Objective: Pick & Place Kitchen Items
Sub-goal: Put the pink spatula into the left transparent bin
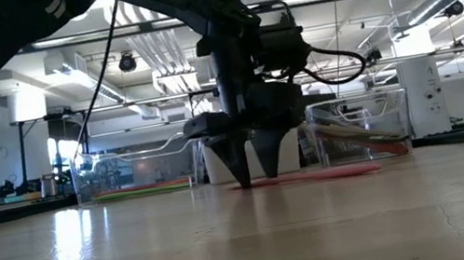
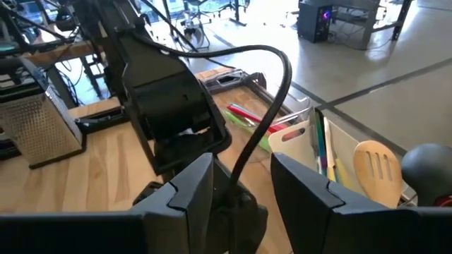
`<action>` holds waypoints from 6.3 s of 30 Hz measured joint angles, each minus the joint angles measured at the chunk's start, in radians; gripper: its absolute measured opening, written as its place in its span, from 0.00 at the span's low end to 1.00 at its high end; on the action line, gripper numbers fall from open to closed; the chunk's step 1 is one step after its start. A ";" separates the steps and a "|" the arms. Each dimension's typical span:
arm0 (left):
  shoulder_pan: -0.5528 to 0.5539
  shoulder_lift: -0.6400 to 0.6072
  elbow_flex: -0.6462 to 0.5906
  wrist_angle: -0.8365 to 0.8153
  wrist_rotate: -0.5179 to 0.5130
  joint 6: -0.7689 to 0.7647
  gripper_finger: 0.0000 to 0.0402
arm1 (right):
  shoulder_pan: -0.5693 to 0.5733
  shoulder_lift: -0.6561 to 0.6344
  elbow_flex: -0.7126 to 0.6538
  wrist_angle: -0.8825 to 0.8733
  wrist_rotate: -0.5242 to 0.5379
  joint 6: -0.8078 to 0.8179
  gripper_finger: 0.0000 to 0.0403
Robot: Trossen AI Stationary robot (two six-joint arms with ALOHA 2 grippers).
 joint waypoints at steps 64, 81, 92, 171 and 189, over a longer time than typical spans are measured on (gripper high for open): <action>0.000 -0.091 -0.005 -0.188 0.058 -0.085 0.07 | 0.014 0.000 0.000 0.012 -0.026 0.003 0.32; 0.008 -0.093 -0.034 -0.202 0.056 -0.115 0.07 | 0.366 0.055 -0.019 -0.203 0.170 0.259 0.31; 0.013 -0.093 -0.034 -0.193 0.054 -0.110 0.05 | 0.546 0.408 -0.022 -0.168 0.402 0.626 0.35; 0.094 -0.279 -0.072 -0.300 0.073 -0.410 0.32 | 0.386 0.827 0.150 -0.290 0.182 0.636 0.03; 0.179 -1.094 -0.998 0.802 0.094 -0.869 0.32 | 0.558 0.358 -0.266 0.537 0.713 0.406 0.03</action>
